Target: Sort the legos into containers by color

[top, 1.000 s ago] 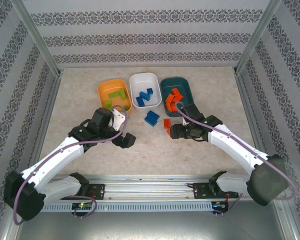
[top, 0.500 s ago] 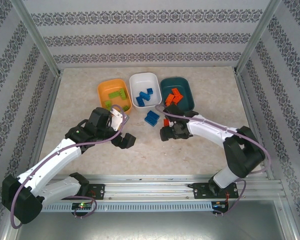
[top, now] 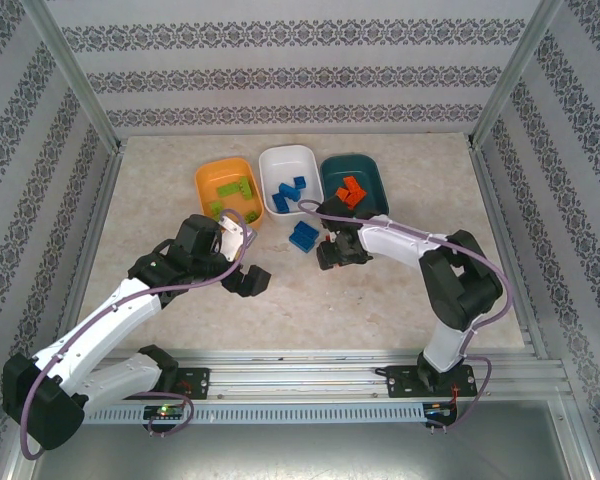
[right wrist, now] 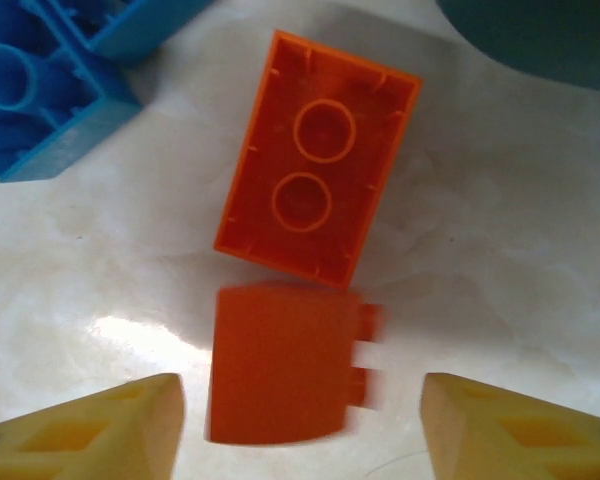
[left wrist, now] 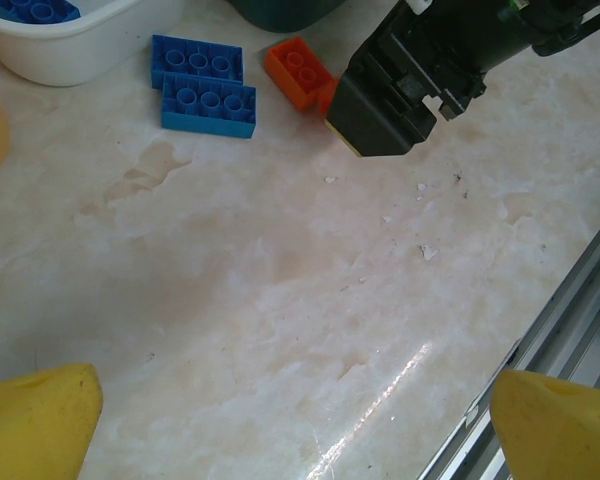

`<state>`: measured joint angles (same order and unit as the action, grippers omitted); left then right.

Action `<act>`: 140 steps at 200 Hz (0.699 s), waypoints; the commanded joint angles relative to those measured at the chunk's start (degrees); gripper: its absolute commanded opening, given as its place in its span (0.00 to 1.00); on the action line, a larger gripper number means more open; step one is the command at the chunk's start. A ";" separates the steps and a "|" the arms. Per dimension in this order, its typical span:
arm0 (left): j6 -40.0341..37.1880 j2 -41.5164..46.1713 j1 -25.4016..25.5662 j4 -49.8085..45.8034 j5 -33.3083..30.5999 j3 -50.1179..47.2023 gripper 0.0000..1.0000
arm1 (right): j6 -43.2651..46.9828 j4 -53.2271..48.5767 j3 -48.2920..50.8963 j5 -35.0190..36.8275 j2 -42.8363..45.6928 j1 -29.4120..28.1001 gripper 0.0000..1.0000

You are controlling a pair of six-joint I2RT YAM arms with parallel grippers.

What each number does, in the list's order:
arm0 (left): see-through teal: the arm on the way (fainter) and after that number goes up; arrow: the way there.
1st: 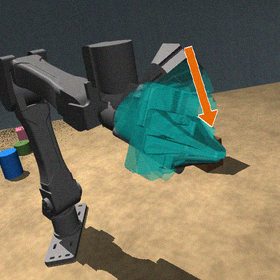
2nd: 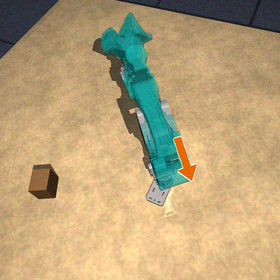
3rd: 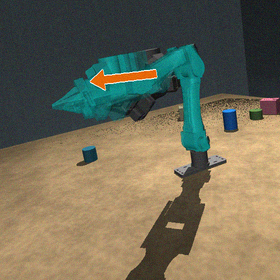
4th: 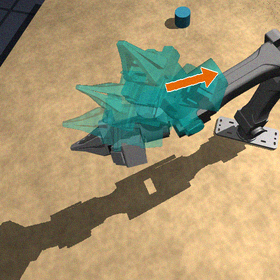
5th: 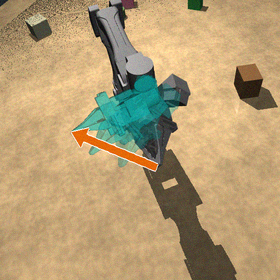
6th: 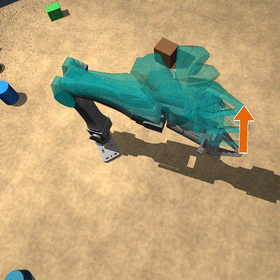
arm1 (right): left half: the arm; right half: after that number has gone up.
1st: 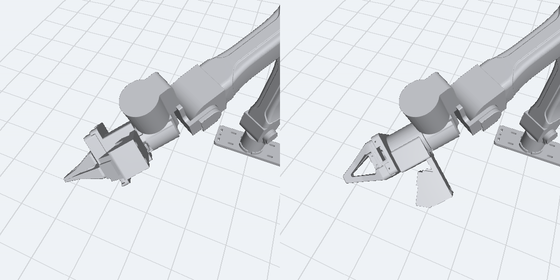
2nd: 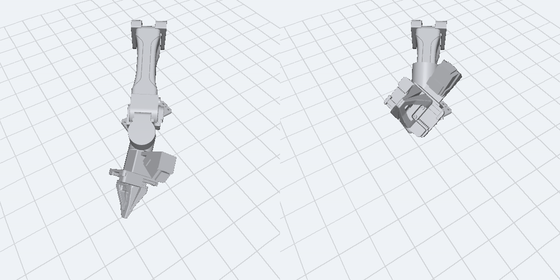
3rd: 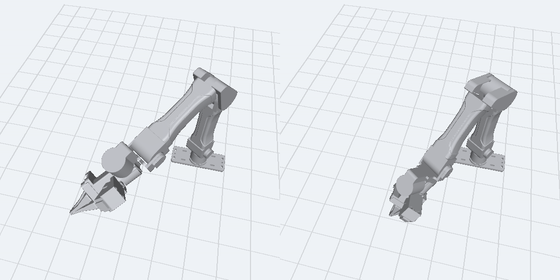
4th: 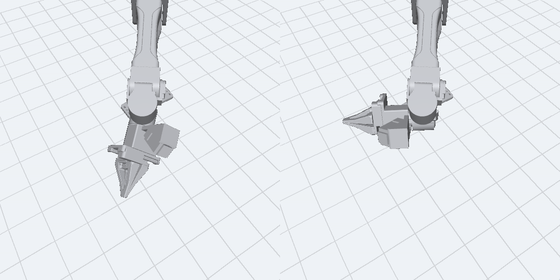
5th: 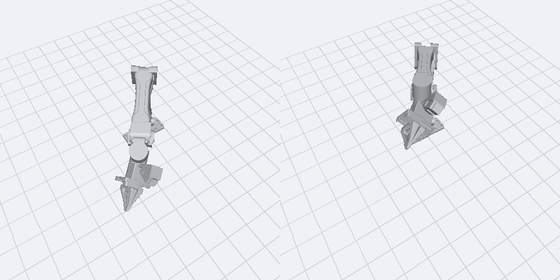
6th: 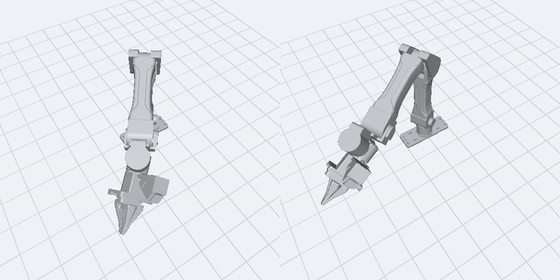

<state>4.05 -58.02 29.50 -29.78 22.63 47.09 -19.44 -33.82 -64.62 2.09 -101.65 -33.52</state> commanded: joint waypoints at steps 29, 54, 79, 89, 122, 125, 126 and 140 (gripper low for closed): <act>-0.16 0.76 -0.75 0.00 -0.49 0.81 1.00 | -0.29 1.12 2.12 -0.46 -1.29 0.56 0.54; -0.09 0.87 -0.84 -0.01 -0.62 0.85 1.00 | -0.59 1.91 2.56 -0.60 -1.34 0.56 0.51; -0.10 0.89 -0.84 -0.10 -0.97 0.73 1.00 | -1.04 2.74 2.88 -0.69 -1.45 0.56 0.43; -0.10 0.84 -0.83 -0.19 -1.07 0.80 1.00 | -1.19 2.99 2.86 -0.68 -1.41 0.56 0.40; -0.10 0.90 -0.84 -0.19 -1.28 0.72 1.00 | -1.73 3.48 3.79 -0.09 0.60 0.48 0.28; -0.10 0.93 -0.77 -0.19 -1.33 0.80 1.00 | -1.78 3.44 3.86 -0.05 0.92 0.47 0.28; -0.10 0.96 -0.81 -0.19 -1.35 0.76 1.00 | -1.81 3.43 3.88 -0.01 1.01 0.47 0.28; -0.10 1.05 -0.80 -0.19 -1.52 0.79 1.00 | -2.16 2.80 4.35 0.27 2.95 0.47 0.28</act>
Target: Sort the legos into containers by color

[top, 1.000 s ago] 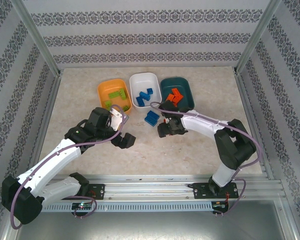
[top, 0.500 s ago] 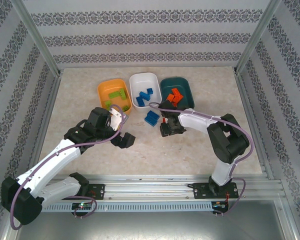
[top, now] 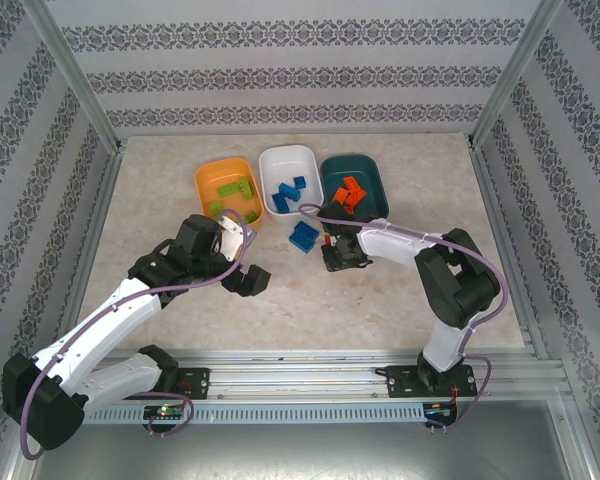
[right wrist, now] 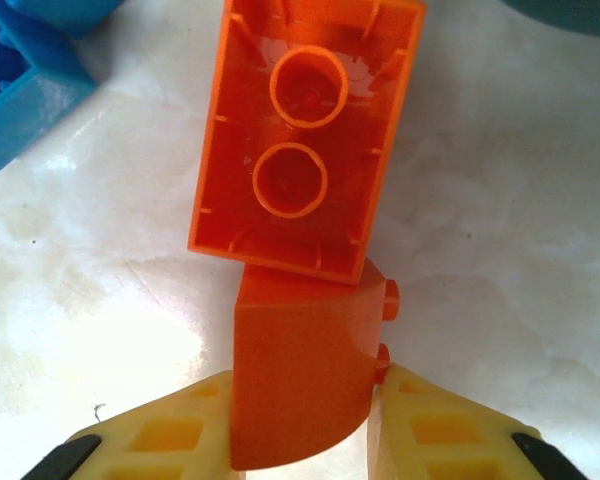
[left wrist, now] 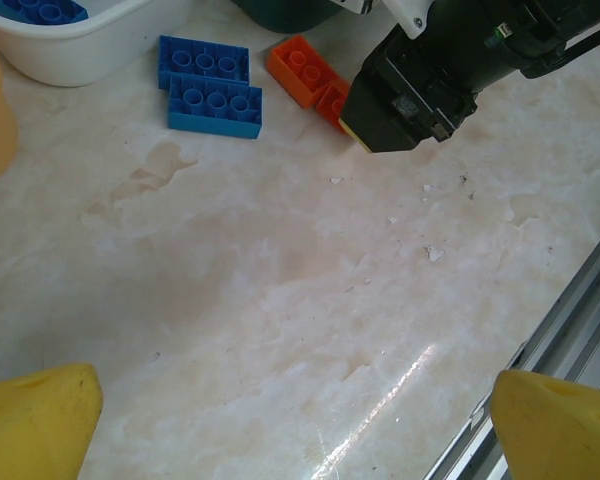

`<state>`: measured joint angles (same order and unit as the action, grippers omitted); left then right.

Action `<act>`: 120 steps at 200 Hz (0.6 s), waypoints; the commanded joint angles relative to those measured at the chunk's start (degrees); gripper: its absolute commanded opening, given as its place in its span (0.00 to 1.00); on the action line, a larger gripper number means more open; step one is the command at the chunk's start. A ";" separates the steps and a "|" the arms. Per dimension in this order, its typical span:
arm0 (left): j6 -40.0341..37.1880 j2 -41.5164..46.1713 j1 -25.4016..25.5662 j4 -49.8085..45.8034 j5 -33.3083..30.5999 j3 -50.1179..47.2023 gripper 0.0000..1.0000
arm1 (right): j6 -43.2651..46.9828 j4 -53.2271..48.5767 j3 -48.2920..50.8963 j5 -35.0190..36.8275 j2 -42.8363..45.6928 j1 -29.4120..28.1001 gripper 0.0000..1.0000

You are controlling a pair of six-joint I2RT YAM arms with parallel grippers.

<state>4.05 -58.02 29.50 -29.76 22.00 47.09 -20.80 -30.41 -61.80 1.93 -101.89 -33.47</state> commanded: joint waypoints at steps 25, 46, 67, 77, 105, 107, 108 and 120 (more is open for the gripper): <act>-0.03 1.07 -0.84 -0.20 -0.96 0.69 1.00 | -1.87 -2.08 2.48 0.34 9.05 -0.16 0.28; -0.01 0.98 -0.80 -0.10 -0.95 0.77 1.00 | -2.66 -3.12 3.02 0.33 15.15 -0.27 0.28; -0.01 1.03 -0.84 -0.07 -0.87 0.74 1.00 | -2.06 -4.75 1.41 1.00 18.76 0.67 0.29; 0.03 1.01 -0.84 0.01 -0.82 0.74 1.00 | -1.11 -5.42 -0.05 1.34 19.12 1.68 0.29; -0.01 1.26 -0.84 -0.12 -0.92 0.66 1.00 | 0.81 -5.69 -5.46 0.60 15.25 6.30 0.31; -0.01 1.25 -0.84 -0.12 -0.95 0.64 1.00 | 0.84 -5.70 -5.88 0.43 14.77 6.62 0.32; -0.01 1.29 -0.84 -0.12 -0.97 0.64 1.00 | 0.84 -5.70 -5.88 0.43 14.77 6.62 0.32; -0.01 1.42 -0.84 -0.12 -1.25 0.59 1.00 | 1.38 -5.71 -9.23 -0.38 11.67 8.67 0.32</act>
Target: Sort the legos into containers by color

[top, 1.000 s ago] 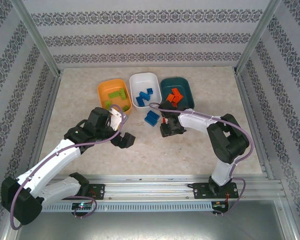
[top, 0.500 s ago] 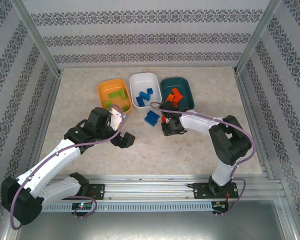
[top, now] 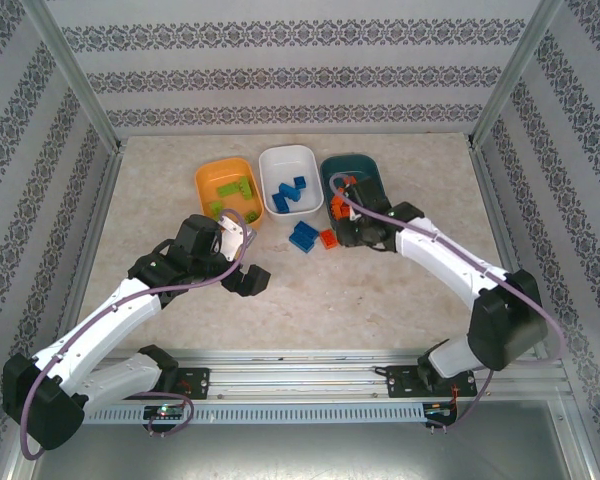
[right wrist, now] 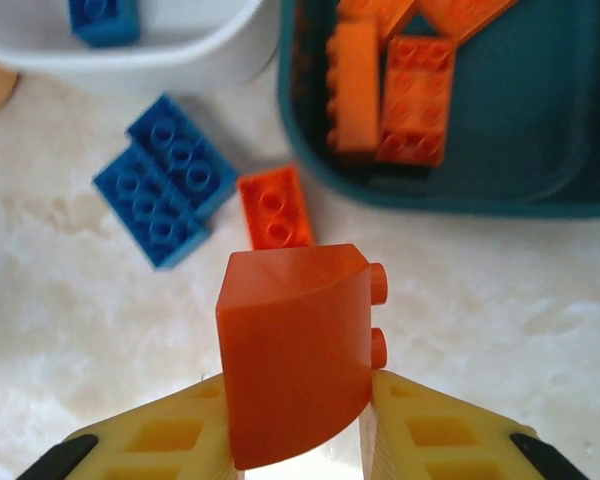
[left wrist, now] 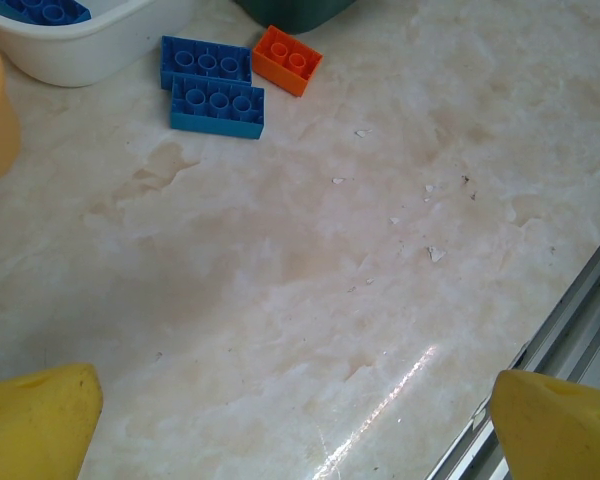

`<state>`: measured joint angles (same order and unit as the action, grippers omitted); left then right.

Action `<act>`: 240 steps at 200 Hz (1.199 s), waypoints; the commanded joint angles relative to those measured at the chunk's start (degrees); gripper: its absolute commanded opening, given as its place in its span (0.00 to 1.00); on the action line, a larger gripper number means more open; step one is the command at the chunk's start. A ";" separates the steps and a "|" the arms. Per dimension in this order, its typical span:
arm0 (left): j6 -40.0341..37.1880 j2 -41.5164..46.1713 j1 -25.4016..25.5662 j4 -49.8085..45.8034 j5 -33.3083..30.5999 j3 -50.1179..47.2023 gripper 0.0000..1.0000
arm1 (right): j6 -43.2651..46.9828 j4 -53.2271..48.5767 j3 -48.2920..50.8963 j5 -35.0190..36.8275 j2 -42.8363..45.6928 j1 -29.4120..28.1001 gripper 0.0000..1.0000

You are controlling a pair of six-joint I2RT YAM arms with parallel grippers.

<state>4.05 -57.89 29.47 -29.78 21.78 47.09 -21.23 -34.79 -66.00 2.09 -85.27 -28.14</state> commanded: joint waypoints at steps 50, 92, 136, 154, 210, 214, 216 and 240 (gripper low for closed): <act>-0.08 1.30 -0.82 -0.19 -1.56 0.42 1.00 | 3.29 -3.34 -16.04 -0.29 -14.21 6.74 0.52; -0.01 1.31 -0.82 0.07 -1.61 0.46 1.00 | 1.51 -2.48 -13.00 0.11 -8.10 2.44 0.54; 0.07 1.49 -0.82 0.15 -1.46 0.46 1.00 | -2.78 1.85 -4.93 -1.67 -7.63 -8.61 0.57; 0.29 1.37 -0.82 0.25 -1.28 0.38 1.00 | -0.81 1.48 -7.02 -0.38 -12.08 -11.35 0.62; 0.08 1.87 -0.82 0.01 -1.98 0.29 1.00 | 1.59 -0.22 -16.86 -3.76 -26.51 -11.55 0.63; 0.08 1.82 -0.80 -0.01 -2.04 0.29 1.00 | 1.76 -0.24 -17.28 -3.70 -27.20 -11.58 0.63; 0.08 1.84 -0.82 0.03 -2.08 0.29 1.00 | 1.82 -0.27 -17.66 -3.70 -27.53 -11.56 0.63; 0.08 1.68 -0.82 0.08 -1.95 0.28 1.00 | 3.23 -1.20 -20.84 -2.14 -30.79 -11.00 0.63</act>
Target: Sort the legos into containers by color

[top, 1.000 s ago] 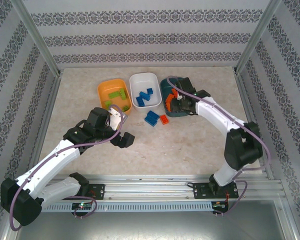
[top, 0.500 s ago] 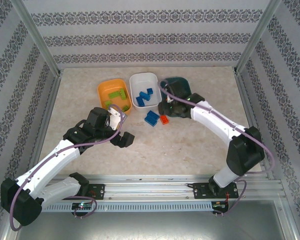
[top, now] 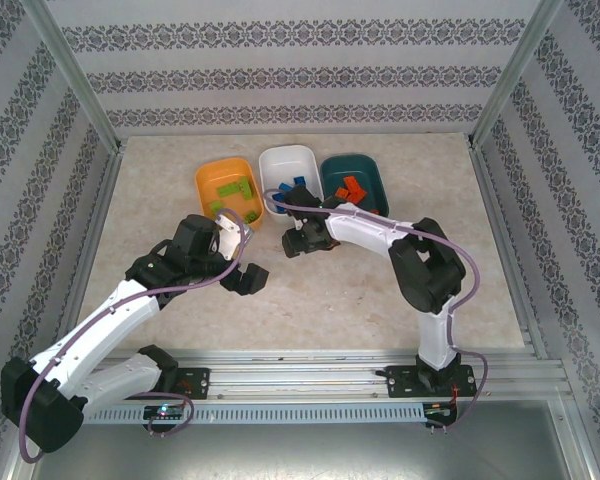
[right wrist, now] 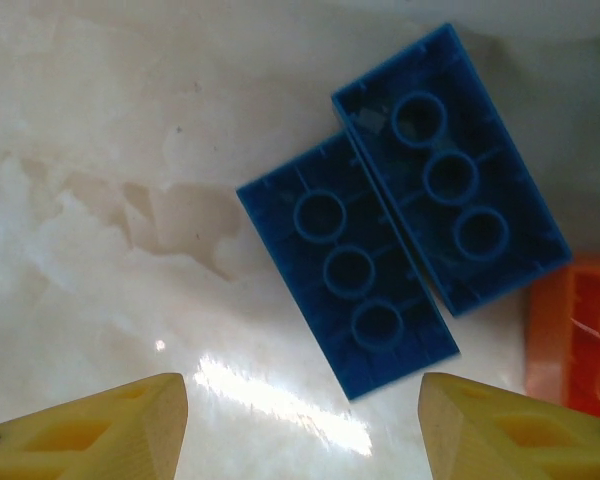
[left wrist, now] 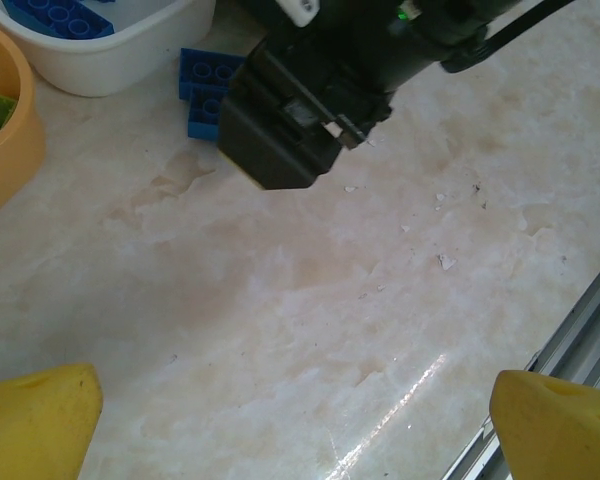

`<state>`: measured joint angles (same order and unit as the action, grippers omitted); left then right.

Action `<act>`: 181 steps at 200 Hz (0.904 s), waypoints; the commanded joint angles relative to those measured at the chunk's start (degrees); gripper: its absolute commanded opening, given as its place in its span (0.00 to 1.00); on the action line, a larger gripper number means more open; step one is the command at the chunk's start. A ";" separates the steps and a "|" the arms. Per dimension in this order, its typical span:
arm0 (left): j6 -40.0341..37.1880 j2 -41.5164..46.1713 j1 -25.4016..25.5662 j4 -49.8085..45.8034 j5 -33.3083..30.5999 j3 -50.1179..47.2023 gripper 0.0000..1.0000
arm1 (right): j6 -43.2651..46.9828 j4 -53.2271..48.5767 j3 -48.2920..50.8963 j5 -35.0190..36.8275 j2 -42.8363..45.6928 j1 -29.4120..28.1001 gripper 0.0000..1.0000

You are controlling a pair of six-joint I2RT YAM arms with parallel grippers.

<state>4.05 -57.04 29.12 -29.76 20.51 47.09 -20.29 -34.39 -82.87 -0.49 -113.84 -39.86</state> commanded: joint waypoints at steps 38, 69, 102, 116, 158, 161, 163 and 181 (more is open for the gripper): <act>0.00 0.69 -0.47 0.05 -0.68 0.28 1.00 | 4.68 -3.71 -8.57 1.37 -6.63 1.67 0.63; -0.05 0.59 -0.47 0.10 -0.91 0.28 1.00 | 5.77 -4.04 -10.22 1.35 -9.55 1.72 0.63; -0.10 0.27 -0.47 0.06 -0.85 0.37 1.00 | 5.75 -4.06 -10.28 1.08 -11.09 1.42 0.59; -0.10 0.12 -0.47 0.03 -0.87 0.47 1.00 | 5.39 -3.64 -8.83 1.45 -10.29 0.63 0.56; -0.01 -0.28 -0.47 0.05 -0.53 0.57 1.00 | 3.51 -0.97 -2.56 3.60 -6.22 -2.15 0.44; -0.01 -0.31 -0.47 -0.03 -0.37 0.59 1.00 | 3.36 -0.88 -2.34 3.77 -6.10 -2.30 0.43; -0.01 -0.35 -0.47 -0.03 -0.32 0.67 1.00 | 3.27 -0.79 -2.06 3.90 -6.05 -2.32 0.42; 0.01 -0.25 -0.47 -0.12 -0.46 0.63 1.00 | 2.00 -0.56 -0.49 5.07 -4.94 -2.82 0.31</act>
<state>4.05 -57.28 29.12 -29.76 20.32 47.09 -16.12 -33.36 -86.32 3.44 -120.92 -41.17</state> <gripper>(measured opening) 0.999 0.371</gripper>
